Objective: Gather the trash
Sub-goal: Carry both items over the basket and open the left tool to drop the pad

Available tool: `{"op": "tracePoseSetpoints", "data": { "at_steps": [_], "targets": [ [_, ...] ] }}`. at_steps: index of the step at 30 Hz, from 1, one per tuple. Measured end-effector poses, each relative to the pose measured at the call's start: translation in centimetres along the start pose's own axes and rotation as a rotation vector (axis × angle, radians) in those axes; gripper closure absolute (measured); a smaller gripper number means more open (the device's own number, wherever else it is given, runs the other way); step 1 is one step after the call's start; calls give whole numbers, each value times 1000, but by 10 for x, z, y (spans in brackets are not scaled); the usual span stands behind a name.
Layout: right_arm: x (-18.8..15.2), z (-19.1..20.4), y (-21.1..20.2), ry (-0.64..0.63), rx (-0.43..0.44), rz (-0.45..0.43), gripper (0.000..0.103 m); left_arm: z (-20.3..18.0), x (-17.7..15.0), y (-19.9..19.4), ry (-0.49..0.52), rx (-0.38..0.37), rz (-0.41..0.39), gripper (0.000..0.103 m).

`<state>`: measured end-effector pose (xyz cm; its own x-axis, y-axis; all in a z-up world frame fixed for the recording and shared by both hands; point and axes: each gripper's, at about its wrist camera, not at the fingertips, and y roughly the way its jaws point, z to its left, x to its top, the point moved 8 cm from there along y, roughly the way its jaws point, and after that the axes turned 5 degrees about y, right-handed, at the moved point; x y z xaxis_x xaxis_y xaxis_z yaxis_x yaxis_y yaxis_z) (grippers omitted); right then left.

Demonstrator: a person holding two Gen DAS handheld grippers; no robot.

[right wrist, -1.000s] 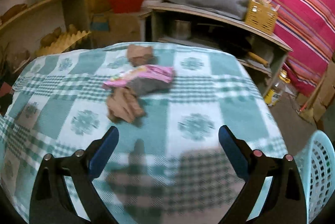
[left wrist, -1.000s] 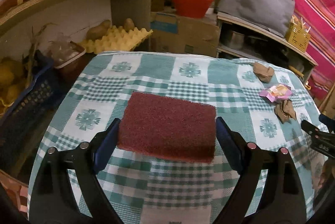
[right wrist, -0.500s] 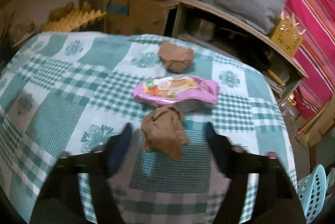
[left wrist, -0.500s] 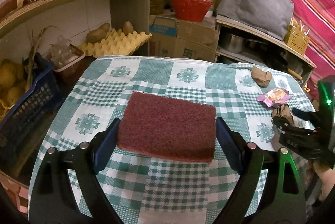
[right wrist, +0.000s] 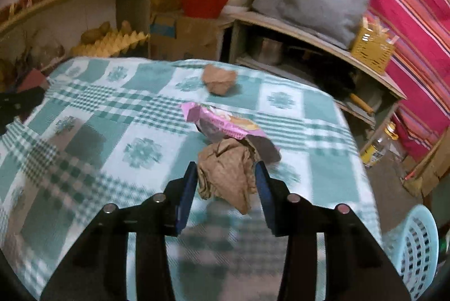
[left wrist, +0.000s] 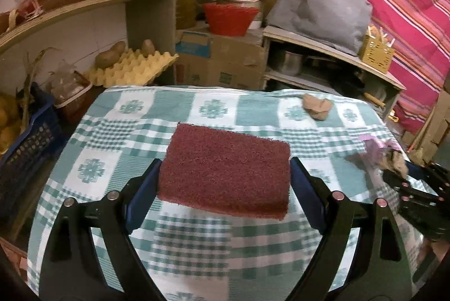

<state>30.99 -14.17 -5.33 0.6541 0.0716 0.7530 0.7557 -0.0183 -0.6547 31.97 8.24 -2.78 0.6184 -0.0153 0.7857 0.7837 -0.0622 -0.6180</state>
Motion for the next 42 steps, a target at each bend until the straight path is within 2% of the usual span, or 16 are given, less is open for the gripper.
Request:
{"op": "tracePoseSetpoints", "data": {
  "at_steps": [7, 15, 20, 28, 34, 42],
  "targets": [
    [-29, -77, -41, 93, -64, -27, 61, -40, -2, -2, 19, -68, 2, 17],
    [-52, -144, -61, 195, -102, -39, 61, -93, -7, -8, 75, -121, -2, 17],
    [-65, -156, -62, 220, -68, -20, 61, -117, -12, -12, 93, -143, 2, 17],
    [-83, -164, -67, 213, -34, 14, 61, -154, -25, -13, 177, -135, 16, 17],
    [-87, -193, -83, 249, -64, -18, 61, -189, -26, -22, 200, -168, 8, 17],
    [-100, -254, -106, 347, -141, -54, 61, -265, -26, -36, 258, -253, -13, 17]
  ]
}}
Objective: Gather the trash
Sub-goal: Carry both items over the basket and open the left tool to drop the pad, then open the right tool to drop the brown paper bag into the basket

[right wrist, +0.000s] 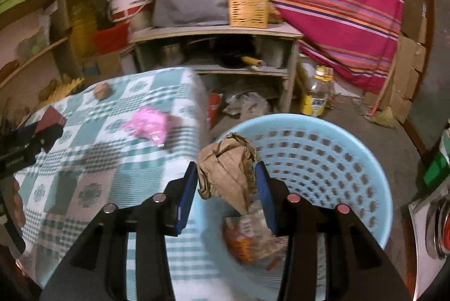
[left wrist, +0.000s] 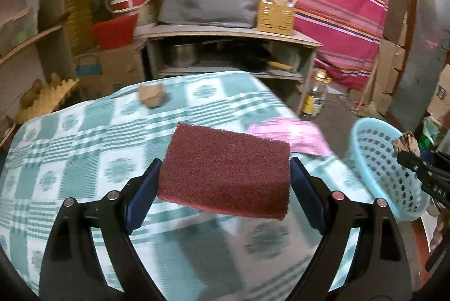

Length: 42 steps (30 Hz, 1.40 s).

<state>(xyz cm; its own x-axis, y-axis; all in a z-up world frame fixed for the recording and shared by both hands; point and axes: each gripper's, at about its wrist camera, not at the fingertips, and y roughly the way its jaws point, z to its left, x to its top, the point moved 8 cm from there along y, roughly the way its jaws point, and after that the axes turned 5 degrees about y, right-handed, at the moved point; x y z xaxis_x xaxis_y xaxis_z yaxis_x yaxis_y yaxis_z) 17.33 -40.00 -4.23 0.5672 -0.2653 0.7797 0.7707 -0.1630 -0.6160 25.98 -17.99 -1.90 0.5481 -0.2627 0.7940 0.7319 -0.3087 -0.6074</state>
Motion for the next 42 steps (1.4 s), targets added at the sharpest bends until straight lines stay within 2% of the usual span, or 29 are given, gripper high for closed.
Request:
{"op": "tracePoseSetpoints", "data": {
  "at_steps": [8, 18, 26, 32, 35, 42],
  "targets": [
    [0, -73, -8, 102, -69, -16, 61, -85, 14, 4, 65, -101, -28, 17],
    [-2, -119, -14, 178, -95, -34, 61, -179, 11, 25, 137, -195, -14, 17],
    [-8, -143, -12, 198, -116, -23, 61, -213, 9, 39, 152, -237, -4, 17],
    [-10, -154, -13, 225, -117, -24, 61, -225, 10, 44, 165, -250, -5, 16],
    [-9, -154, -13, 223, -115, -24, 61, -227, 13, 45, 154, -274, 2, 11],
    [-10, -149, -13, 213, -103, -21, 61, -216, 20, 42, 154, -223, -23, 7]
  ]
}}
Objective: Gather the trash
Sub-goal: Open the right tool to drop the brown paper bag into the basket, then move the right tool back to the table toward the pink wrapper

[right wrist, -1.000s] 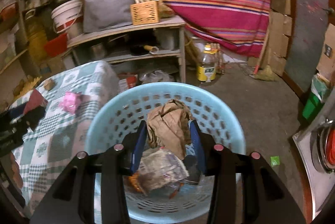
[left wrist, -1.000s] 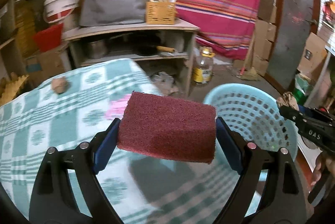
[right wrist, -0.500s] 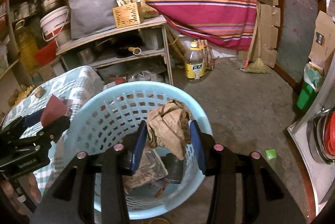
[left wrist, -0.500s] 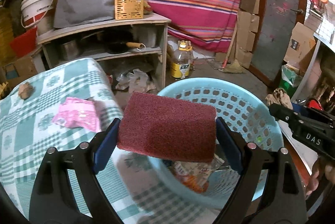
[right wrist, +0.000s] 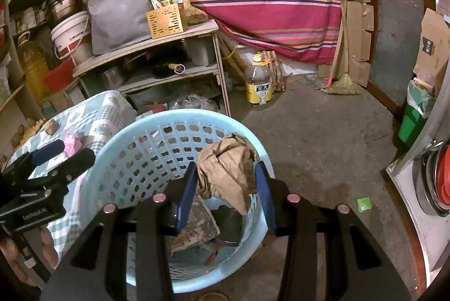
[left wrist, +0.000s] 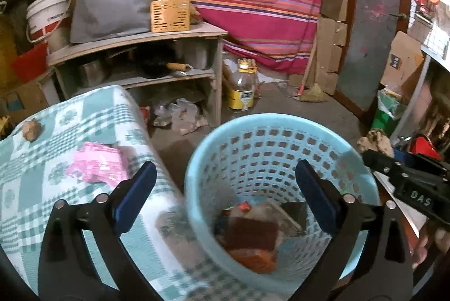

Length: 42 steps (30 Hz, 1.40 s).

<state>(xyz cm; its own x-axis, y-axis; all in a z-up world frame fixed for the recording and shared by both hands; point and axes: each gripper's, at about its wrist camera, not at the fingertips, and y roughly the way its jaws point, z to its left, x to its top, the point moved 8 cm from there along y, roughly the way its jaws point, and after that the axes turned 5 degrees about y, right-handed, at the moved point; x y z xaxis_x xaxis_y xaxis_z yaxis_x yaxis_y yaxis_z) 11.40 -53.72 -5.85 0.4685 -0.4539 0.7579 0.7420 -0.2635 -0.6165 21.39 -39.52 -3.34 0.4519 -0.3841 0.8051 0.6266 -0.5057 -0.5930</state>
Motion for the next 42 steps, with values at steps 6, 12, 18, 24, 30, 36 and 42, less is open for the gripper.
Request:
{"op": "tracePoseSetpoints", "data": {
  "at_steps": [6, 12, 18, 24, 30, 36, 42],
  "targets": [
    [-1, 14, 0, -20, 32, 2, 58, 32, -4, -7, -31, 55, 9, 7],
    [0, 29, 0, -35, 20, -16, 27, 68, -11, -27, -57, 119, 6, 6],
    [-1, 48, 2, -31, 37, -15, 25, 108, -26, -46, -69, 199, 21, 6],
    [-6, 90, 3, -82, 69, -19, 24, 162, -46, -75, -104, 279, 26, 6],
    [-15, 135, 11, -132, 104, -3, 23, 222, -68, -103, -190, 348, 33, 6],
    [-27, 180, 22, -189, 130, 11, 21, 272, -89, -123, -243, 411, 34, 6],
    [-33, 219, 35, -243, 135, 32, 21, 309, -110, -133, -285, 447, 51, 6]
  ]
}}
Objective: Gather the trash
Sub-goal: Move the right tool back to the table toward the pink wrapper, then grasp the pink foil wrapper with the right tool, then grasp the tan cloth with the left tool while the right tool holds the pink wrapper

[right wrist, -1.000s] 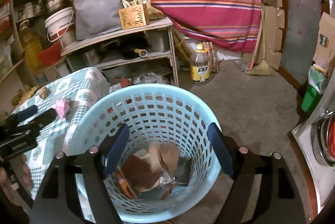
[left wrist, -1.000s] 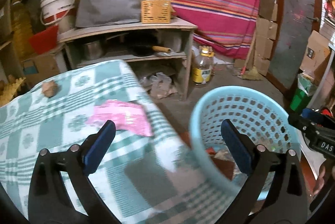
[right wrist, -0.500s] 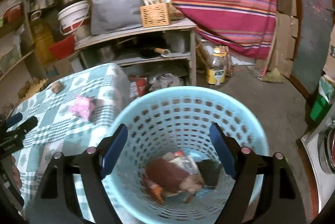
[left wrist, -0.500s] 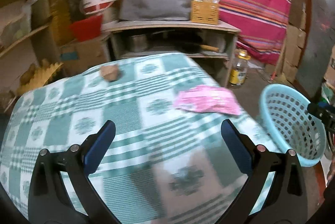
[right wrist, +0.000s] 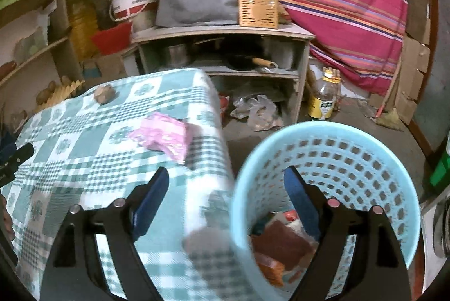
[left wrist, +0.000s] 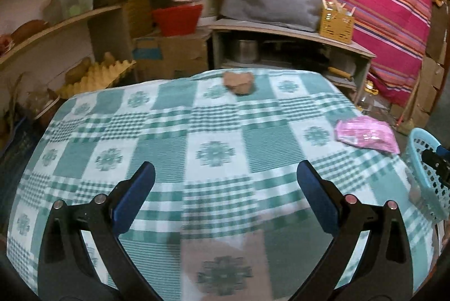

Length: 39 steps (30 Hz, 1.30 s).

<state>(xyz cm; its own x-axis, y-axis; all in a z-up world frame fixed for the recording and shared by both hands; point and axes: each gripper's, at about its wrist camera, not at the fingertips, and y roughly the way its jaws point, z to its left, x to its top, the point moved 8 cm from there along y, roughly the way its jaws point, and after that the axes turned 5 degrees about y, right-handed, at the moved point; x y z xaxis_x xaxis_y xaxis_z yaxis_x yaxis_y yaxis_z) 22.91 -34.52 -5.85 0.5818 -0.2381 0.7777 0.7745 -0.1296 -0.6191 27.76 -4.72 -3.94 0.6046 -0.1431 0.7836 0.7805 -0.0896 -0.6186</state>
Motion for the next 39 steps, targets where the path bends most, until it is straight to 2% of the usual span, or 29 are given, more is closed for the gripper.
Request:
{"op": "tracePoseSetpoints", "data": {
  "at_steps": [11, 17, 21, 26, 31, 39],
  "targets": [
    [16, 39, 52, 27, 18, 69, 21, 42, -6, 20, 7, 51, 38, 6],
    [17, 53, 87, -20, -17, 129, 21, 48, 3, 26, 9, 52, 30, 6],
    [18, 56, 99, 1, 8, 158, 22, 48, 9, 36, 6, 48, 41, 6],
    [21, 62, 110, -7, 48, 177, 52, 46, 17, 47, 10, 46, 52, 6],
    [25, 68, 116, -17, 94, 182, 70, 41, 28, 59, 49, 60, 59, 6],
    [39, 67, 123, 19, 167, 167, 78, 16, 57, 94, 82, 33, 63, 6]
  ]
}}
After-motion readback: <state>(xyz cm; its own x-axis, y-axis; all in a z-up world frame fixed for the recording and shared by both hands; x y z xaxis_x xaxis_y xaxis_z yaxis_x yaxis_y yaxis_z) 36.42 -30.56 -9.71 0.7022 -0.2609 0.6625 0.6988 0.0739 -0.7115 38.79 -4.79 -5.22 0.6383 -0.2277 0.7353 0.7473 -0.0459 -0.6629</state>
